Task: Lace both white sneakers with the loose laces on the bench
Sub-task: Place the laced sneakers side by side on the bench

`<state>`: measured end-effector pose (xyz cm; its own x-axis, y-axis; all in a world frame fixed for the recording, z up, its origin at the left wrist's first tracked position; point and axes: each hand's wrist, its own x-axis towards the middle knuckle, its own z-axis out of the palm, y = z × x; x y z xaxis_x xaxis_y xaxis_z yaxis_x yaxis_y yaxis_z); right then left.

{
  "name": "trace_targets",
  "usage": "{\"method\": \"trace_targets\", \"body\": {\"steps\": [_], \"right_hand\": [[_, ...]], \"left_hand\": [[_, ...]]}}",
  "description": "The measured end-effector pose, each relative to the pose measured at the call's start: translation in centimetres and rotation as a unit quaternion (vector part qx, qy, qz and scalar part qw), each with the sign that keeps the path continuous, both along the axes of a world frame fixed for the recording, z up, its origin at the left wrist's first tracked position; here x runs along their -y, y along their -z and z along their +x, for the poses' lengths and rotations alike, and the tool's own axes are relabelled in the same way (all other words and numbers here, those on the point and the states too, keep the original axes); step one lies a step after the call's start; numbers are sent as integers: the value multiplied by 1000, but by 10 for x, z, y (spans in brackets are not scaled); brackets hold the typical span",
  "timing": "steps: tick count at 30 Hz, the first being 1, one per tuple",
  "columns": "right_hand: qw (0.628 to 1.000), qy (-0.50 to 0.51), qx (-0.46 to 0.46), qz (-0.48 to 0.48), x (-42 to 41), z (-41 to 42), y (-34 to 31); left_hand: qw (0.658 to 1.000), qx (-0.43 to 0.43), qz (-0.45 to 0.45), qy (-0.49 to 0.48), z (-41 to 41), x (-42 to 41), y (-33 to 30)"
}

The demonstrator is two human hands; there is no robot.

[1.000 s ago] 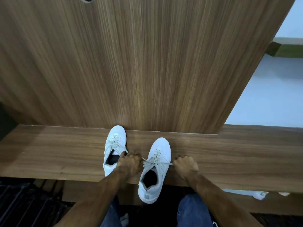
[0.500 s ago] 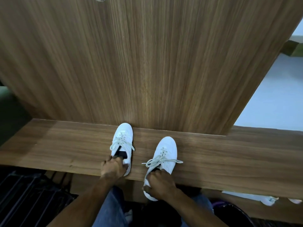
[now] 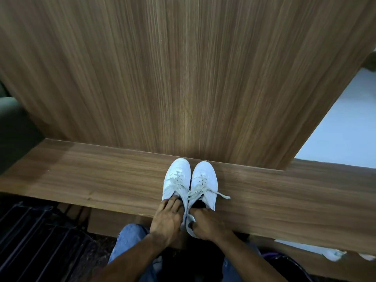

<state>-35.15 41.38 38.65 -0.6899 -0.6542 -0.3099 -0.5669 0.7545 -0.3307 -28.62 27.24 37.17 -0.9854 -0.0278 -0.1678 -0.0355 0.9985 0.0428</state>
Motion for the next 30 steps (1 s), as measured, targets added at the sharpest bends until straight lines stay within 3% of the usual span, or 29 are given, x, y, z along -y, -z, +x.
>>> {"method": "trace_targets", "body": {"steps": [2,9,30], "right_hand": [[1000,6,-13,15,3,2,1],[999,27,5,34,11,-1,3],[998,17,22,49,13,-11,11]], "left_hand": [[999,-32,17,-2,-1,-2,0],[997,69,-27,-23,-18,5,-9],[996,-43,72,-25,-23,20,21]]}}
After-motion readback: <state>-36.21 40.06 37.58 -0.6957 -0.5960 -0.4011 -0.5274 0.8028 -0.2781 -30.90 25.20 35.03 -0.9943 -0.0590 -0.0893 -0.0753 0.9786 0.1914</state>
